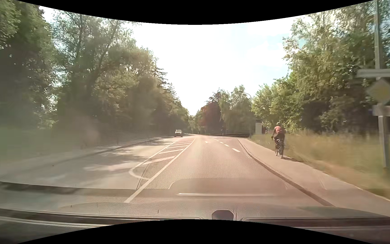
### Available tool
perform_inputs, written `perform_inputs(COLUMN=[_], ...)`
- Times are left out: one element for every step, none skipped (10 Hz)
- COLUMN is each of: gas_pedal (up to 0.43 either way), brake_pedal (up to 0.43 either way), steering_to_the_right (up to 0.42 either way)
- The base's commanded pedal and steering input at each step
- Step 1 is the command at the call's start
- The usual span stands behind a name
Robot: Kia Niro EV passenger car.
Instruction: Follow the waypoints while adhering to traffic rules and regulations
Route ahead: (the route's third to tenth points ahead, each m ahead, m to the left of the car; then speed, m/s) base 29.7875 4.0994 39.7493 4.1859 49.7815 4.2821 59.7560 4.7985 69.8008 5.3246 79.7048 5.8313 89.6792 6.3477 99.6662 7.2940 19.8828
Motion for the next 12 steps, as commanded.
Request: perform_inputs(gas_pedal=[0.118,0.118,0.118,0.118,0.118,0.118,0.118,0.118,0.118,0.118,0.118,0.118], brake_pedal=[0.006,0.006,0.006,0.006,0.006,0.006,0.006,0.006,0.006,0.006,0.006,0.006], steering_to_the_right=[-0.006,-0.006,-0.006,-0.006,-0.006,-0.006,-0.006,-0.006,-0.006,-0.006,-0.006,-0.006])
